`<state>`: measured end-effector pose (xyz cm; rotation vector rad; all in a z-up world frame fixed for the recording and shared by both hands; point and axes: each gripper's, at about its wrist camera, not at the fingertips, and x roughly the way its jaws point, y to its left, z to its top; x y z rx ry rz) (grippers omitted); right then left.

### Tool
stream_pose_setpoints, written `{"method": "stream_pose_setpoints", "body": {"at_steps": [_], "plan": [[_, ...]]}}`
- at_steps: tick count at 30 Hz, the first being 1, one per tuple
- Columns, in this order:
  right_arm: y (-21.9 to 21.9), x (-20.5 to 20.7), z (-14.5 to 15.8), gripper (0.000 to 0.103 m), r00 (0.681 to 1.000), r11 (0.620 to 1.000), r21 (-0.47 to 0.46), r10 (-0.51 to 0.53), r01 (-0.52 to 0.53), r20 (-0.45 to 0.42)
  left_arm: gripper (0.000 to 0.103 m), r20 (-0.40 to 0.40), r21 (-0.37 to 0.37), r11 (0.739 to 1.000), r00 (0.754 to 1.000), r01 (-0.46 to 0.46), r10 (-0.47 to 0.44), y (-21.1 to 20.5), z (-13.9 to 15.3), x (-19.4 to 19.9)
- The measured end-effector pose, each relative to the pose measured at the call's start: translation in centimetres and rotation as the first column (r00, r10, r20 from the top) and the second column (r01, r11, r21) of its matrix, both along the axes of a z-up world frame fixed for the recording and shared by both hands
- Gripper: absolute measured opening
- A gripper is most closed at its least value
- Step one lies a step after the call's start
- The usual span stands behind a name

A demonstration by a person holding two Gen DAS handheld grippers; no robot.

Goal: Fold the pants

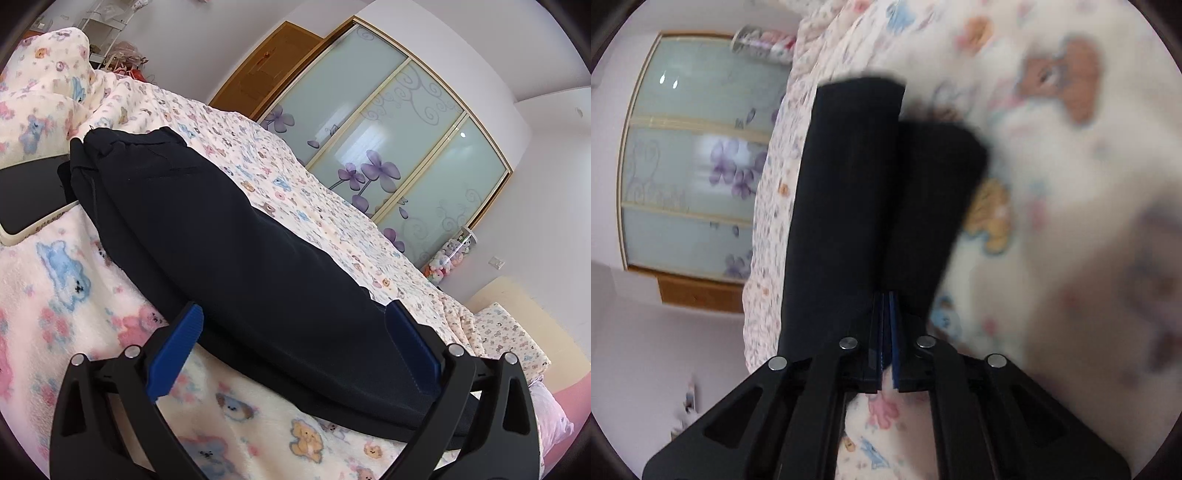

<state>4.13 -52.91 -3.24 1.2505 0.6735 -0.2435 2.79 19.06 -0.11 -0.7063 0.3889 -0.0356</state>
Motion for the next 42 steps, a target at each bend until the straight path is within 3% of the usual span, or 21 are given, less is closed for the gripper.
{"method": "stream_pose_setpoints", "body": {"at_steps": [2, 3, 4, 6, 8, 16, 17, 19, 20, 21, 24, 26, 28, 31, 34, 37, 42], "plan": [[-0.4, -0.8, 0.3, 0.008, 1.000, 1.000, 0.005, -0.023, 0.023, 0.005, 0.099, 0.001, -0.005, 1.000, 1.000, 0.001, -0.001, 0.1, 0.0, 0.0], [-0.5, -1.2, 0.4, 0.015, 0.999, 0.999, 0.024, -0.031, 0.030, 0.020, 0.099, 0.004, -0.008, 1.000, 1.000, 0.004, -0.004, 0.2, 0.0, 0.1], [-0.9, -1.4, 0.3, 0.023, 0.999, 0.998, 0.050, -0.032, 0.030, 0.039, 0.099, 0.011, -0.013, 1.000, 1.000, 0.008, -0.008, 0.2, 0.1, 0.0], [-0.7, -0.7, 0.2, 0.051, 0.996, 0.998, 0.070, -0.009, 0.003, 0.084, 0.101, 0.023, -0.027, 0.999, 1.000, 0.019, -0.018, 0.3, 0.1, 0.1], [-0.5, -0.1, 1.2, 0.053, 0.994, 0.999, 0.027, 0.041, -0.044, 0.102, 0.101, 0.028, -0.052, 0.998, 0.999, 0.026, -0.025, 0.5, 0.2, 0.3], [0.3, 3.6, 1.1, 0.044, 0.998, 0.992, -0.120, 0.053, -0.050, 0.017, 0.101, 0.001, -0.082, 0.994, 0.997, 0.073, -0.074, 0.4, -0.4, 1.5], [0.2, 4.1, 0.9, 0.040, 0.998, 0.989, -0.138, 0.051, -0.048, 0.024, 0.101, 0.003, -0.092, 0.992, 0.996, 0.086, -0.086, 0.5, -0.4, 1.6], [0.3, 4.4, 0.4, 0.013, 0.998, 0.981, -0.184, 0.061, -0.058, 0.013, 0.101, 0.008, -0.111, 0.988, 0.994, 0.110, -0.110, 0.5, -0.5, 1.9], [0.2, 4.4, 0.3, 0.004, 0.998, 0.979, -0.194, 0.059, -0.056, 0.013, 0.101, 0.016, -0.127, 0.983, 0.992, 0.129, -0.128, 0.6, -0.6, 2.0], [0.7, 3.1, 0.3, 0.004, 0.998, 0.981, -0.185, 0.054, -0.048, 0.025, 0.101, 0.024, -0.140, 0.980, 0.990, 0.143, -0.141, 0.7, -0.6, 2.1], [0.8, 1.0, 2.7, 0.004, 0.983, 0.990, -0.141, 0.042, -0.017, 0.178, 0.101, 0.061, -0.195, 0.961, 0.981, 0.194, -0.186, 1.3, -0.6, 2.1], [1.5, -0.8, 4.8, 0.004, 0.969, 0.986, -0.168, 0.053, -0.013, 0.239, 0.101, 0.085, -0.235, 0.947, 0.975, 0.221, -0.207, 1.7, -0.7, 2.2], [1.9, -1.8, 5.5, 0.004, 0.976, 0.979, -0.202, 0.041, 0.003, 0.214, 0.101, 0.095, -0.261, 0.936, 0.971, 0.237, -0.219, 1.7, -0.7, 2.2], [0.9, -2.1, 3.6, 0.004, 0.991, 0.986, -0.164, -0.005, 0.027, 0.130, 0.101, 0.082, -0.271, 0.930, 0.969, 0.246, -0.233, 1.6, -0.8, 2.1], [-0.5, -1.0, 0.8, 0.004, 0.999, 0.995, -0.098, -0.009, 0.014, 0.043, 0.101, -0.003, -0.261, 0.941, 0.975, 0.214, -0.223, 1.6, -1.2, 2.2], [-0.9, -1.8, -0.3, 0.004, 0.999, 0.999, -0.051, -0.016, 0.019, 0.045, 0.101, -0.056, -0.313, 0.927, 0.970, 0.207, -0.236, 2.0, -2.0, 2.6], [-0.2, -2.3, 0.2, 0.004, 0.999, 0.994, -0.108, -0.003, 0.007, 0.042, 0.100, -0.078, -0.409, 0.898, 0.974, 0.162, -0.211, 3.3, -2.3, 4.0]]}}
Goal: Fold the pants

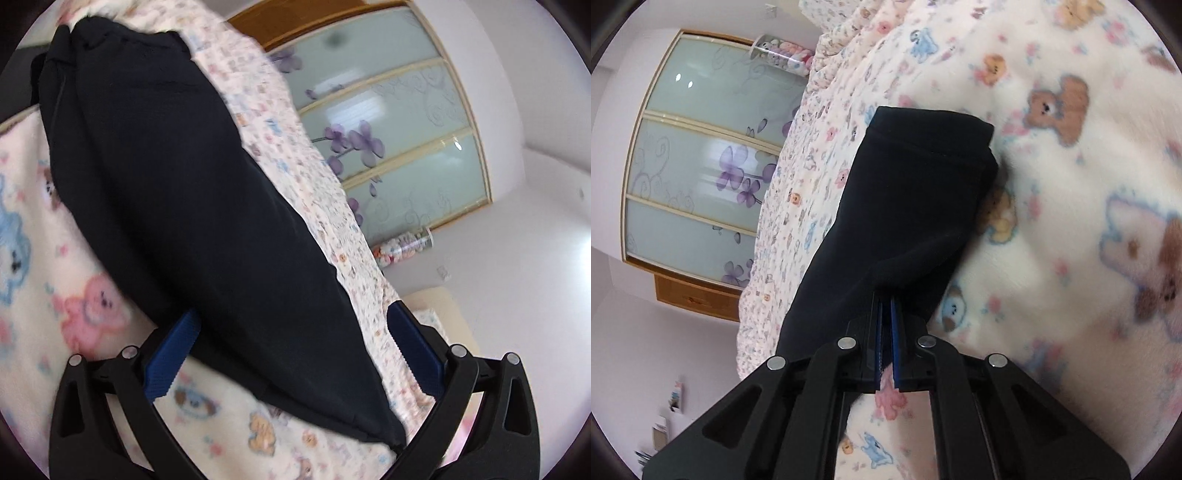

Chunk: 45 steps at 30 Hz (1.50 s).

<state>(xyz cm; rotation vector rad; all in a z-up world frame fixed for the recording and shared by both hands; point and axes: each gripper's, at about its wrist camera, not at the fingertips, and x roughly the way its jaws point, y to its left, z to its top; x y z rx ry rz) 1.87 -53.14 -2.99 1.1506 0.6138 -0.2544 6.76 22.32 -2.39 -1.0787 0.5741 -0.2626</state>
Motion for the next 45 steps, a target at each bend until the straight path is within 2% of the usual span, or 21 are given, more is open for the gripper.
{"method": "stream_pose_setpoints", "body": {"at_steps": [2, 3, 4, 5, 6, 8, 10, 14, 17, 19, 22, 23, 25, 26, 27, 31, 35, 40, 41, 42, 45], "plan": [[0.1, 0.1, 0.1, 0.004, 1.000, 1.000, -0.009, 0.002, -0.002, -0.002, 0.096, -0.038, -0.070, 0.997, 0.999, -0.024, 0.022, 0.9, -0.5, 0.9], [0.6, -0.2, 0.2, 0.004, 1.000, 1.000, -0.012, 0.002, -0.002, -0.003, 0.080, -0.056, -0.077, 0.996, 0.998, -0.042, 0.038, 1.4, -0.8, 1.2], [0.7, 0.0, 0.1, 0.004, 1.000, 1.000, -0.015, 0.002, -0.002, -0.003, 0.050, -0.070, -0.071, 0.996, 0.996, -0.058, 0.053, 1.7, -1.0, 1.4], [0.8, 0.3, 0.0, 0.004, 1.000, 1.000, -0.020, 0.004, -0.004, -0.003, 0.033, -0.095, -0.051, 0.996, 0.993, -0.079, 0.074, 2.0, -1.5, 1.6], [1.4, 0.9, 0.0, 0.004, 1.000, 1.000, -0.025, 0.003, -0.003, -0.004, 0.008, -0.118, -0.046, 0.995, 0.990, -0.090, 0.084, 2.3, -2.1, 1.8], [1.7, 0.7, 0.3, 0.004, 1.000, 0.999, -0.031, 0.007, -0.007, 0.000, 0.008, -0.125, -0.085, 0.992, 0.989, -0.092, 0.081, 2.8, -3.0, 1.5], [1.7, 0.7, 0.7, 0.004, 0.999, 0.999, -0.031, 0.013, -0.012, 0.034, 0.007, -0.101, -0.048, 0.993, 0.990, -0.103, 0.098, 2.9, -2.3, 0.8], [2.5, 0.3, 2.8, 0.004, 0.989, 0.997, -0.061, 0.063, -0.055, 0.134, 0.007, -0.016, 0.039, 0.984, 0.985, -0.173, 0.174, 3.4, -0.4, -1.7], [2.7, 1.2, 2.4, 0.004, 0.997, 0.986, -0.152, 0.073, -0.068, 0.028, 0.007, -0.073, 0.039, 0.984, 0.982, -0.174, 0.177, 3.7, -1.8, -1.8], [2.2, 2.0, 0.2, 0.004, 0.995, 0.993, -0.092, 0.073, -0.079, -0.068, 0.009, -0.125, 0.054, 0.985, 0.977, -0.166, 0.172, 3.5, -2.8, -1.6], [1.7, 1.9, -0.3, 0.007, 0.992, 0.996, -0.026, 0.081, -0.084, -0.100, 0.019, -0.110, 0.105, 0.982, 0.980, -0.156, 0.168, 3.0, -2.0, -1.7], [1.6, 1.6, 0.1, 0.014, 0.991, 0.996, -0.014, 0.083, -0.085, -0.105, 0.023, -0.097, 0.118, 0.982, 0.982, -0.148, 0.160, 2.8, -1.8, -1.6], [1.3, 0.6, 1.3, 0.031, 0.992, 0.998, -0.006, 0.062, -0.063, -0.109, 0.043, -0.071, 0.132, 0.980, 0.984, -0.152, 0.162, 2.4, -1.4, -1.8], [1.0, -0.1, 1.8, 0.045, 0.995, 0.999, -0.008, 0.037, -0.037, -0.093, 0.048, -0.050, 0.148, 0.975, 0.984, -0.163, 0.172, 2.1, -1.0, -2.2], [0.6, -1.0, 2.5, 0.048, 0.998, 1.000, -0.013, 0.000, -0.001, -0.066, 0.058, -0.034, 0.167, 0.969, 0.981, -0.182, 0.190, 2.0, -0.6, -2.8], [-1.8, -4.7, 5.3, 0.048, 0.981, 0.972, -0.136, -0.192, 0.193, 0.013, 0.087, 0.077, 0.283, 0.900, 0.943, -0.332, 0.324, 0.9, 1.8, -5.9], [-3.3, -4.3, 4.3, 0.043, 0.988, 0.984, -0.090, -0.150, 0.152, 0.027, 0.094, 0.226, 0.376, 0.826, 0.906, -0.419, 0.357, -1.1, 4.1, -8.1], [-3.4, -2.5, 3.0, 0.043, 0.977, 0.970, -0.151, -0.203, 0.191, -0.068, 0.096, 0.261, 0.429, 0.811, 0.914, -0.397, 0.310, -2.8, 4.9, -7.7], [-3.4, -1.4, 2.9, 0.039, 0.981, 0.972, -0.178, -0.172, 0.153, -0.095, 0.096, 0.256, 0.434, 0.811, 0.917, -0.392, 0.306, -2.8, 4.7, -7.8], [-3.2, -0.1, 2.7, 0.021, 0.985, 0.975, -0.198, -0.126, 0.101, -0.120, 0.096, 0.249, 0.441, 0.811, 0.920, -0.386, 0.303, -3.1, 4.7, -7.2], [-2.6, 1.4, 4.2, 0.011, 0.989, 0.951, -0.307, -0.085, 0.044, -0.119, 0.096, 0.233, 0.440, 0.814, 0.924, -0.379, 0.304, -2.8, 4.2, -6.2]]}}
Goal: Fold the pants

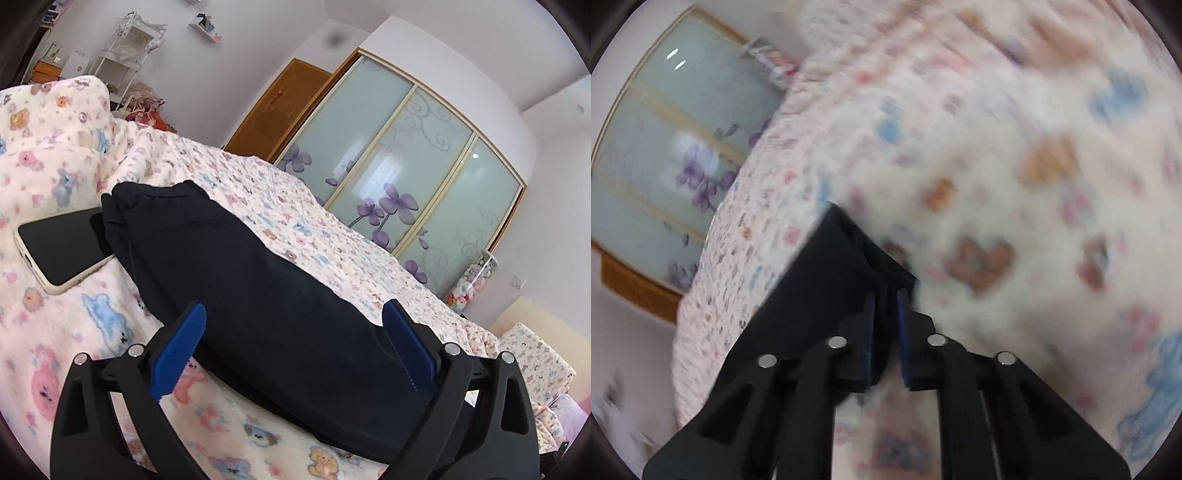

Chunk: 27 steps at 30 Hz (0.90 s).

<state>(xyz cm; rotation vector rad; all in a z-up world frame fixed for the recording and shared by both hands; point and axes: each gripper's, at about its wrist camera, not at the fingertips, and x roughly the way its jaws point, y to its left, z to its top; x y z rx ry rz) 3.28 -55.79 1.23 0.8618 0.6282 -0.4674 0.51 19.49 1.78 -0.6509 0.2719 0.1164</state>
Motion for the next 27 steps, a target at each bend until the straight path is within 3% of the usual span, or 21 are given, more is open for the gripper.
{"method": "stream_pose_setpoints", "body": {"at_steps": [3, 4, 5, 6, 7, 9, 11, 12, 14, 16, 17, 18, 22, 27], "plan": [[2.7, 0.7, 5.1, 0.010, 0.973, 0.972, -0.215, 0.133, -0.090, 0.191, 0.096, -0.001, -0.005, 1.000, 1.000, -0.009, 0.009, 0.1, 0.0, -0.1], [3.8, 0.5, 6.7, 0.010, 0.928, 0.946, -0.297, 0.221, -0.129, 0.299, 0.096, -0.002, -0.002, 1.000, 1.000, -0.010, 0.010, 0.1, 0.0, -0.1], [4.4, 0.5, 7.5, 0.010, 0.900, 0.922, -0.367, 0.262, -0.126, 0.349, 0.096, -0.004, 0.000, 1.000, 1.000, -0.008, 0.008, 0.2, -0.1, -0.1], [4.6, 0.5, 7.7, 0.010, 0.902, 0.902, -0.420, 0.257, -0.096, 0.346, 0.096, -0.007, 0.002, 1.000, 1.000, -0.007, 0.007, 0.1, -0.2, 0.0], [3.7, 1.4, 6.8, 0.010, 0.942, 0.904, -0.423, 0.192, -0.062, 0.274, 0.096, -0.010, 0.003, 1.000, 1.000, -0.006, 0.006, 0.1, -0.2, 0.0], [0.9, 2.7, 3.1, 0.010, 0.989, 0.954, -0.298, 0.072, -0.030, 0.133, 0.096, -0.014, -0.001, 1.000, 1.000, -0.006, 0.006, 0.3, -0.4, 0.1], [-1.3, 3.4, -1.4, 0.010, 0.999, 0.985, -0.171, 0.027, -0.031, -0.025, 0.097, -0.021, -0.006, 1.000, 1.000, -0.006, 0.006, 0.5, -0.5, 0.2], [-1.5, 3.3, -1.8, 0.011, 0.999, 0.988, -0.149, 0.031, -0.036, -0.035, 0.097, -0.025, -0.011, 1.000, 1.000, -0.004, 0.004, 0.6, -0.6, 0.3], [-1.5, 2.8, -1.0, 0.014, 0.999, 0.991, -0.133, 0.013, -0.018, -0.038, 0.097, -0.036, -0.025, 1.000, 0.999, -0.004, 0.003, 0.8, -0.7, 0.5], [-1.3, 2.1, -0.2, 0.035, 0.999, 0.993, -0.117, -0.012, 0.007, -0.042, 0.097, -0.042, -0.036, 0.999, 0.999, -0.001, -0.001, 0.9, -0.8, 0.6], [-1.3, 1.6, 0.0, 0.053, 0.999, 0.995, -0.095, -0.023, 0.019, -0.041, 0.097, -0.044, -0.038, 0.999, 0.999, 0.001, -0.003, 0.8, -0.8, 0.7], [-1.7, 1.6, 0.0, 0.060, 0.999, 0.998, -0.061, -0.031, 0.029, -0.028, 0.097, -0.046, -0.038, 0.999, 0.999, 0.003, -0.004, 0.8, -0.8, 0.7], [-2.2, -1.3, 0.0, 0.059, 0.994, 0.986, 0.160, -0.054, 0.039, 0.092, 0.097, -0.048, -0.038, 0.999, 0.999, 0.008, -0.010, 0.7, -0.9, 0.7], [-2.2, -0.6, -2.1, 0.049, 0.988, 0.949, 0.310, 0.019, -0.065, 0.151, 0.098, -0.061, -0.047, 0.999, 0.998, 0.019, -0.022, 0.5, -1.1, 0.9]]}}
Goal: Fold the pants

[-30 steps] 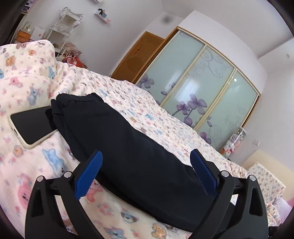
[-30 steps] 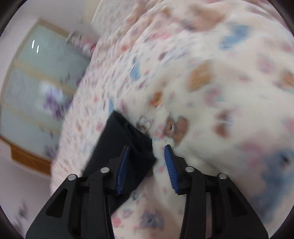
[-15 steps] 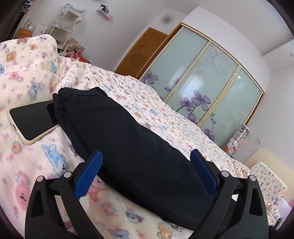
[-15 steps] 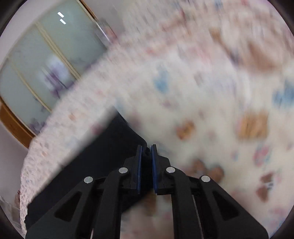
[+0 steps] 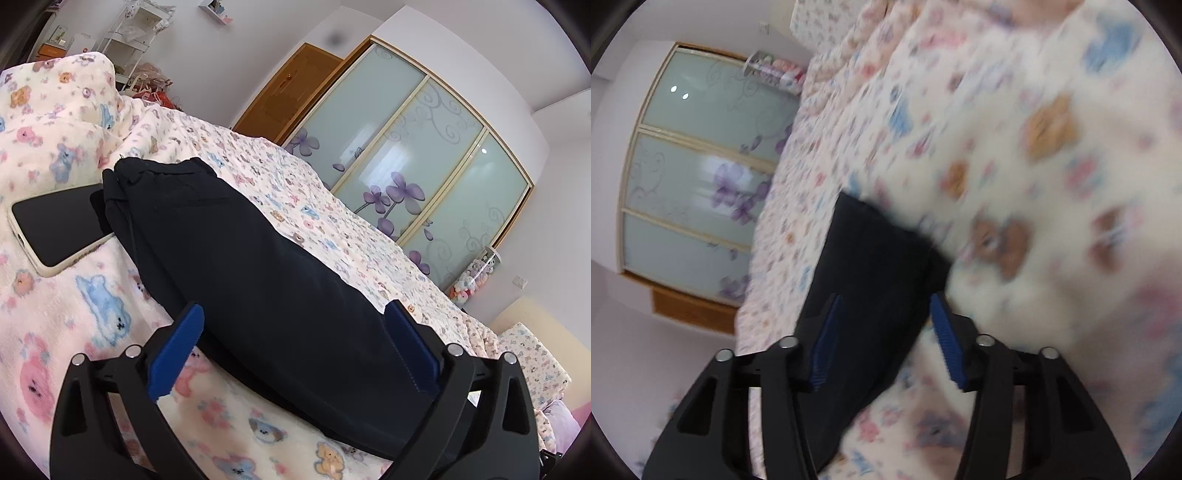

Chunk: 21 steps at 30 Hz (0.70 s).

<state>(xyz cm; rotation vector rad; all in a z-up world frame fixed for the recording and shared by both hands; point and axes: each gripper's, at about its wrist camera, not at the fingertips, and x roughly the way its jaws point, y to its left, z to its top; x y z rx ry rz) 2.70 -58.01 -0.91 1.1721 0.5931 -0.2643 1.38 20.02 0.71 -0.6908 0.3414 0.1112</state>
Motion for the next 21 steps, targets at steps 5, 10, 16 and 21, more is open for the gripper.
{"method": "stream_pose_setpoints", "body": {"at_steps": [5, 10, 16, 21], "plan": [[0.5, 1.1, -1.4, 0.045, 0.994, 0.999, 0.040, 0.009, -0.005, -0.113, 0.099, -0.008, -0.007, 1.000, 1.000, 0.002, -0.002, 0.0, -0.1, 0.1], [-0.3, 1.7, -2.2, 0.045, 0.996, 0.997, 0.033, -0.061, 0.063, -0.061, 0.099, -0.025, -0.027, 1.000, 1.000, 0.011, -0.011, 0.3, -0.4, 0.4], [0.4, 2.0, -0.3, 0.014, 0.990, 0.995, -0.071, -0.056, 0.065, 0.126, 0.099, -0.034, -0.042, 0.999, 0.999, 0.013, -0.014, 0.4, -0.7, 0.5], [2.3, 1.9, 2.9, 0.014, 0.978, 0.960, -0.262, -0.040, 0.094, 0.204, 0.099, -0.037, -0.051, 0.999, 0.999, 0.016, -0.018, 0.6, -0.8, 0.6]]}}
